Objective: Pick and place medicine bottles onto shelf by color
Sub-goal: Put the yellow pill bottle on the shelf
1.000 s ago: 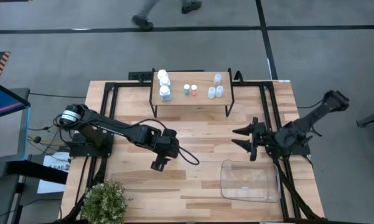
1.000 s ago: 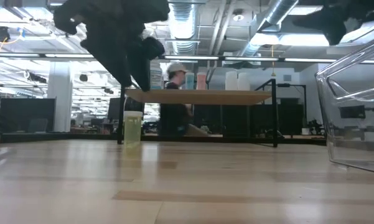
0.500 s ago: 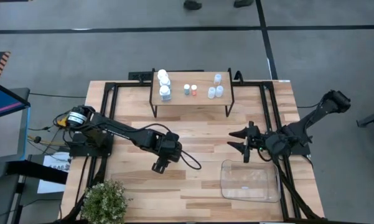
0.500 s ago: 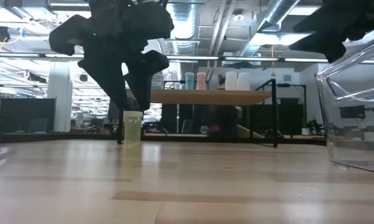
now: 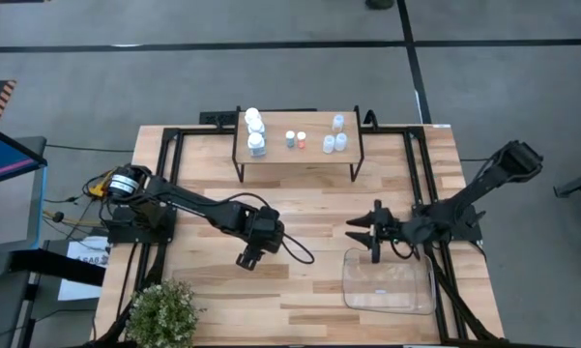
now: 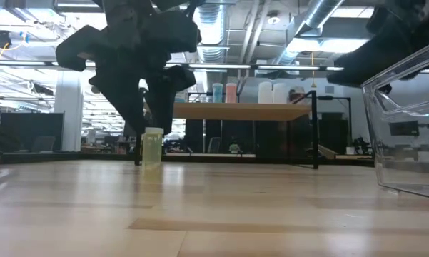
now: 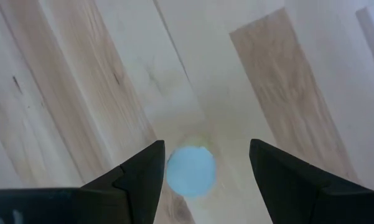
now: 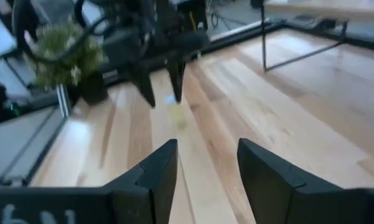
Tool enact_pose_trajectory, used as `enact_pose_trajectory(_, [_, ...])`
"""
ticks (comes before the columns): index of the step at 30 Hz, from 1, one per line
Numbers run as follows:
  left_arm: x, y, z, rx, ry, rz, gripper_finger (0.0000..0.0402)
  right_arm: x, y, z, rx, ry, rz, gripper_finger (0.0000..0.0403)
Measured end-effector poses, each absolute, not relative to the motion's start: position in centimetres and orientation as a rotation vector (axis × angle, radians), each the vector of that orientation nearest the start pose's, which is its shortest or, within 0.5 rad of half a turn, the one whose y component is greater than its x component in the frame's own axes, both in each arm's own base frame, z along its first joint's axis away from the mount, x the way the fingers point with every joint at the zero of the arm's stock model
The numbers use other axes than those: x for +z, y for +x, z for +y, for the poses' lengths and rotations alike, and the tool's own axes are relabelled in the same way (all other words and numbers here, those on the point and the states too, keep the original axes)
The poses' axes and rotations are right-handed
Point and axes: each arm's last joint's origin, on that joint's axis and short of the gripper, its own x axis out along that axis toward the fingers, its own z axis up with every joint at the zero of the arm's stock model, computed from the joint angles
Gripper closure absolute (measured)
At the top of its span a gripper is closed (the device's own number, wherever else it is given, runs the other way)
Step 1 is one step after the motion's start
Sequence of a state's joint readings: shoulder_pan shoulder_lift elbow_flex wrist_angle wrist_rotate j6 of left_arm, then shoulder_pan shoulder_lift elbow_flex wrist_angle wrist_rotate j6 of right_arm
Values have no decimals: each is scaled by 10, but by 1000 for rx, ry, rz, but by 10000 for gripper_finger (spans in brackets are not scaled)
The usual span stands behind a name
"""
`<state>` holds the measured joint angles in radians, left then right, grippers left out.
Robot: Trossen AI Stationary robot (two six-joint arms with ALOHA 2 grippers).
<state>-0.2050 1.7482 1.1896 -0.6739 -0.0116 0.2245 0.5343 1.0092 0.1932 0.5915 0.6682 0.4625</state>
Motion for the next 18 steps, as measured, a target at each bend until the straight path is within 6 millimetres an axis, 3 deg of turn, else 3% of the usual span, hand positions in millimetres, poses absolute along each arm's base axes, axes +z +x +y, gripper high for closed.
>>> enact_pose_trajectory(8, [192,331,-68,-303,325,1211,180,153,160,66,-162,244,180,261])
enact_pose_trajectory(13, [192,331,-68,-293,310,1213,180,142,143,51,-114,285,103,304])
enact_pose_trajectory(18, [192,332,-67,-270,279,1217,180,145,140,49,-102,225,106,336])
